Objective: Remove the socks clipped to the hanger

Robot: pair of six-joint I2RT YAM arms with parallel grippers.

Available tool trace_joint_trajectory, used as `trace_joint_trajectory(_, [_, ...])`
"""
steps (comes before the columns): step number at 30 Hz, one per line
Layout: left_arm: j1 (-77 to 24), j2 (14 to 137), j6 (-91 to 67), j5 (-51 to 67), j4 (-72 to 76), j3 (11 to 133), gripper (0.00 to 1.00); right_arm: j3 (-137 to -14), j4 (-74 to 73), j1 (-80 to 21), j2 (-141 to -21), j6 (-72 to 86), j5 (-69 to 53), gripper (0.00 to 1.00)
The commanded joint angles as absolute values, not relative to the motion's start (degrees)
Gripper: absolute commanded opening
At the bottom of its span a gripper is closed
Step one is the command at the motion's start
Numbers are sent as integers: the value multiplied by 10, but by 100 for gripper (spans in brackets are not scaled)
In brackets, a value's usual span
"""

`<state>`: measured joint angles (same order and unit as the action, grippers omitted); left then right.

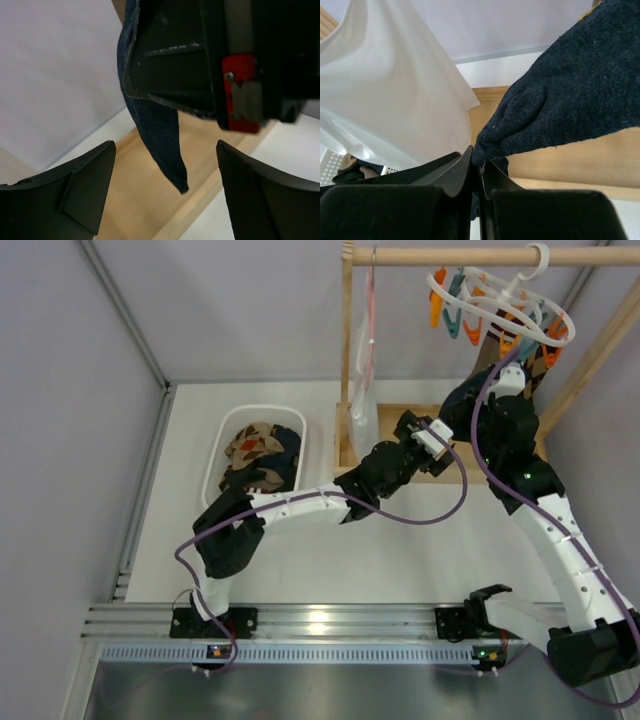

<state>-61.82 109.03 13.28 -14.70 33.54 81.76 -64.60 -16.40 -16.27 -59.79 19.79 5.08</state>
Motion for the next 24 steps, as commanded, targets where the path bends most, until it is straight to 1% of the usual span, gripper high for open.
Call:
trace_joint_trajectory(1, [-613,1124,162,-187,409,870,84,-664,-167,-176,-585,207,40,0])
trace_joint_trajectory(2, [-613,1134,165,-192,411,877,77,-664,-167,-175,-584,207,39,0])
trace_joint_trajectory(3, [-613,1141,167,-204,419,888,58,-663,-168,-175,-584,207,39,0])
trace_joint_trajectory(4, [-613,1152,170,-209,424,890,49,-662,-168,-175,-583,207,42,0])
trace_joint_trajectory(5, [-613,1155,169,-215,433,892,32,-661,-168,-175,-583,206,44,0])
trace_joint_trajectory(9, [-612,1152,155,-209,439,888,0,-644,-157,-173,-577,209,50,0])
trace_joint_trajectory(10, [-612,1148,147,-210,439,883,0,-642,-157,-173,-577,210,49,0])
trace_joint_trajectory(11, [-612,1145,142,-211,439,881,0,-640,-156,-172,-578,208,48,8])
trace_joint_trajectory(12, [-612,1141,136,-209,439,876,0,-639,-157,-171,-578,207,46,21])
trace_joint_trajectory(13, [-612,1138,125,-209,439,868,0,-639,-160,-167,-577,202,34,29])
trace_joint_trajectory(15, [-612,1126,115,-203,439,856,0,-635,-173,-161,-568,199,34,39])
trace_joint_trajectory(16, [-612,1123,106,-195,439,852,0,-631,-174,-156,-561,199,27,45])
trace_joint_trajectory(17, [-612,1120,101,-194,439,845,0,-628,-176,-139,-543,199,22,58])
trace_joint_trajectory(18, [-612,1119,98,-193,439,843,0,-625,-185,-131,-534,197,18,63])
trace_joint_trajectory(19, [-612,1120,92,-192,439,839,0,-626,-192,-122,-526,196,9,67])
trace_joint_trajectory(20, [-612,1120,90,-192,439,836,0,-631,-199,-104,-510,188,4,68])
trace_joint_trajectory(24, [-612,1120,77,-185,438,825,0,-658,-242,-58,-486,169,-12,70])
